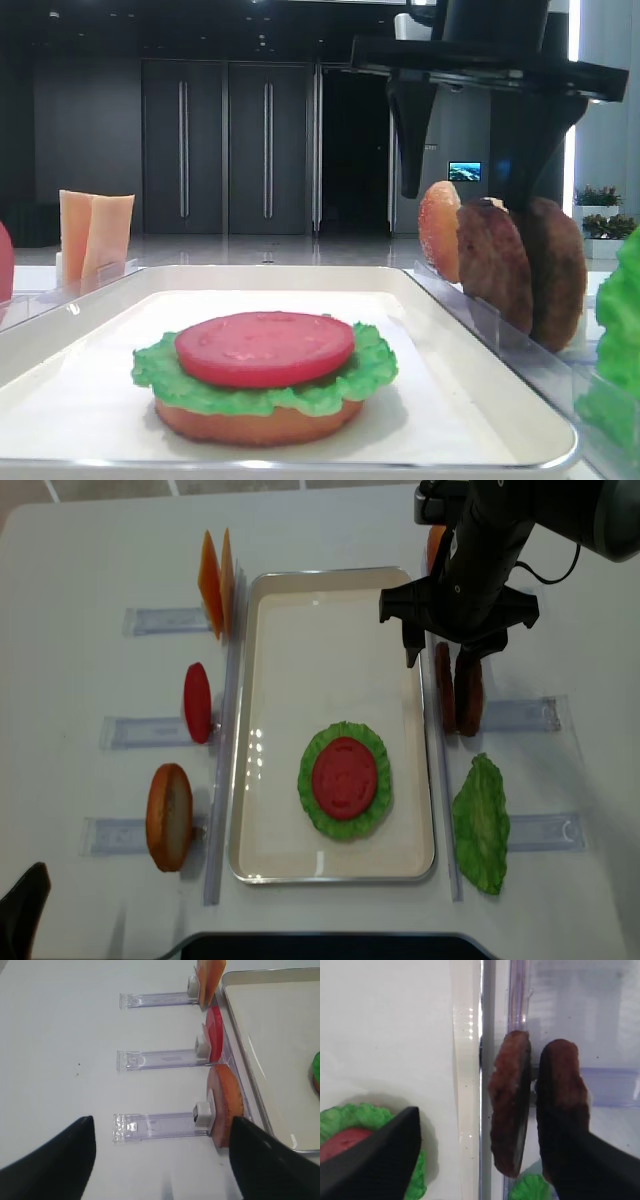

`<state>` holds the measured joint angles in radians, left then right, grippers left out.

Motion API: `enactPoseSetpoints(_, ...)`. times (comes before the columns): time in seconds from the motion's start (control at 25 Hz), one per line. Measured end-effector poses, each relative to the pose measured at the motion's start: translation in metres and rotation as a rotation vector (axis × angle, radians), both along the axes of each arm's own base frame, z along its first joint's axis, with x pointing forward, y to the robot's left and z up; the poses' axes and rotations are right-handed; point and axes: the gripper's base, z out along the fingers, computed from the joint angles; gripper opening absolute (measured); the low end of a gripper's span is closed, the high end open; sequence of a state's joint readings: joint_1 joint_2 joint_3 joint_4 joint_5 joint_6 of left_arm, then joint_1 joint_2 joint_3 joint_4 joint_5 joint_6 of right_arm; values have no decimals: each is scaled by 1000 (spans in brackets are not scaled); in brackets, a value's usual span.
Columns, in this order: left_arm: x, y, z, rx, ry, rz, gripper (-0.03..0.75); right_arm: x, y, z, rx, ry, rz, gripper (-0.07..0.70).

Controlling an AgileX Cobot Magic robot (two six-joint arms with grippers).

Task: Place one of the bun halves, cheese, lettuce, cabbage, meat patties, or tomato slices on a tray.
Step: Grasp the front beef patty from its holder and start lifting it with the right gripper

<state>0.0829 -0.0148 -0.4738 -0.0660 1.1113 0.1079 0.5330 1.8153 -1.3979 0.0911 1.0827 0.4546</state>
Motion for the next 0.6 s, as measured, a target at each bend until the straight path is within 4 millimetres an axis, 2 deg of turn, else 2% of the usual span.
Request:
enactPoseSetpoints(0.16, 0, 0, 0, 0, 0, 0, 640, 1, 2, -5, -7, 10, 1, 510)
enactPoseSetpoints(0.44, 0, 0, 0, 0, 0, 0, 640, 4, 8, -27, -39, 61, 11, 510)
enactPoseSetpoints(0.6, 0, 0, 0, 0, 0, 0, 640, 5, 6, -28, -59, 56, 19, 465)
